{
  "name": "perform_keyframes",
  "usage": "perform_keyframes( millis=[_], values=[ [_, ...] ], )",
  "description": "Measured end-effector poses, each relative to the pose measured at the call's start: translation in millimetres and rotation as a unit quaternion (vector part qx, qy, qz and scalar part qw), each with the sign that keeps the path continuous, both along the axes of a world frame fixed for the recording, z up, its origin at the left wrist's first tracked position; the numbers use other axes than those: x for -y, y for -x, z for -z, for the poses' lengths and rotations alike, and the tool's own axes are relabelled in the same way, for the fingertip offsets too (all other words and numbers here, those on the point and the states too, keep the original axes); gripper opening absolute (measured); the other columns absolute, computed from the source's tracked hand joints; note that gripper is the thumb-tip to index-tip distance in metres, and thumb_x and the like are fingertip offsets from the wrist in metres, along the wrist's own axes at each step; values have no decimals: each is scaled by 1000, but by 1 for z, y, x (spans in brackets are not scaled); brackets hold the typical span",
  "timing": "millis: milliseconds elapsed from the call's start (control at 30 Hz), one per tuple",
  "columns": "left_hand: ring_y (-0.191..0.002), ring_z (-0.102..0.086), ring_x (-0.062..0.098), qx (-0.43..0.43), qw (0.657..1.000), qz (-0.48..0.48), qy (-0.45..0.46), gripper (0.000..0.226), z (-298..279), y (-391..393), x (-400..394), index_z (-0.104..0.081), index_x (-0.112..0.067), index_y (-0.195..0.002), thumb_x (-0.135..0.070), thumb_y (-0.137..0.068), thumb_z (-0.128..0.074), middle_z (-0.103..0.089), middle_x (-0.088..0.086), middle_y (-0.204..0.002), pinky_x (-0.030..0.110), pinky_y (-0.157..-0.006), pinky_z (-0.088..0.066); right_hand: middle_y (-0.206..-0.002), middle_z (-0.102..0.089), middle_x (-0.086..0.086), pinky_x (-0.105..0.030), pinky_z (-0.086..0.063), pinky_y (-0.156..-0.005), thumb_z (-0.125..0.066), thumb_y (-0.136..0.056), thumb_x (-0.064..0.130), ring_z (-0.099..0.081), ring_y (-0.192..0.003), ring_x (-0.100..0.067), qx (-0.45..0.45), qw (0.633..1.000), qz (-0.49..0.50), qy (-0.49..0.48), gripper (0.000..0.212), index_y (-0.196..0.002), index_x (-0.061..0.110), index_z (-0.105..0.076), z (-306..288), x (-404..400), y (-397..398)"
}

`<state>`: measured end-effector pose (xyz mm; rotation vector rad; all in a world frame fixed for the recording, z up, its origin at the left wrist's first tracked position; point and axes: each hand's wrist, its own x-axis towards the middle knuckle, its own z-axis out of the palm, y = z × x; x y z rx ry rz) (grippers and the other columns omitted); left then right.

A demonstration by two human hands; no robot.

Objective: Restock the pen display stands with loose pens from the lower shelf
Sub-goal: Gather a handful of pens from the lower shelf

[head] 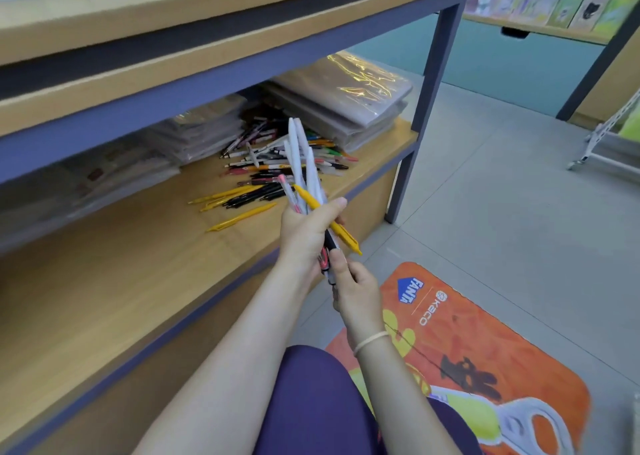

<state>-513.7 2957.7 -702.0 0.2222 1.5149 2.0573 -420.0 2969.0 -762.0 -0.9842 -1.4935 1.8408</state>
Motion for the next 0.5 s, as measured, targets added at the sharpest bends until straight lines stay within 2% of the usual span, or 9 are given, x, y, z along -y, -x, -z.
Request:
perform_keyframes(
  millis=[67,100,167,200,333,433,500],
  values=[
    [-61,-59,20,-8,1000,5,8,21,0,-8,6,-61,-15,-93,-1,-85,-75,-61,5,-70,32,-59,-51,-69,-53,-4,-31,-45,-53,-69,-78,58,-53,-68,-20,-49,997,-16,49,52,-79,7,-62,-4,5,-8],
    [-60,-58,20,-11,1000,7,13,21,2,-12,8,-61,-14,-92,-1,-85,-75,-60,6,-70,31,-58,-50,-74,-60,-3,-29,-51,-56,-69,-82,47,-60,-72,-16,-79,994,-19,71,40,-88,7,-67,-6,7,-12],
    [-56,-56,18,-8,1000,17,23,20,3,-22,11,-61,-12,-91,0,-84,-75,-57,7,-68,30,-57,-50,-82,-65,-7,-29,-55,-63,-70,-90,29,-63,-77,-16,-115,988,-9,98,22,-94,7,-65,-11,9,-16],
    [-56,-55,17,-5,1000,20,21,20,2,-28,12,-62,-12,-90,1,-83,-75,-57,6,-67,29,-56,-50,-82,-63,-9,-30,-55,-64,-71,-90,26,-61,-76,-17,-117,988,2,101,20,-92,8,-63,-13,9,-17],
    [-52,-50,13,-18,1000,-9,6,17,-9,-36,11,-62,-12,-88,1,-85,-73,-55,3,-63,25,-51,-45,-80,-63,-11,-33,-56,-61,-71,-89,31,-60,-75,-19,-113,990,11,82,26,-93,7,-63,-22,7,-20],
    [-52,-51,15,9,998,-59,-14,16,-12,-33,13,-62,-13,-85,-2,-86,-74,-55,4,-63,27,-52,-44,-91,-71,-13,-37,-58,-57,-68,-88,45,-68,-82,-25,-84,995,3,44,37,-103,12,-66,-17,4,-31],
    [-52,-53,15,27,996,-86,-21,17,-11,-34,15,-62,-15,-84,-4,-86,-75,-57,3,-61,27,-53,-47,-98,-72,-16,-41,-60,-64,-67,-84,56,-70,-89,-30,-80,995,13,50,46,-106,16,-67,-13,9,-34]
  ],
)
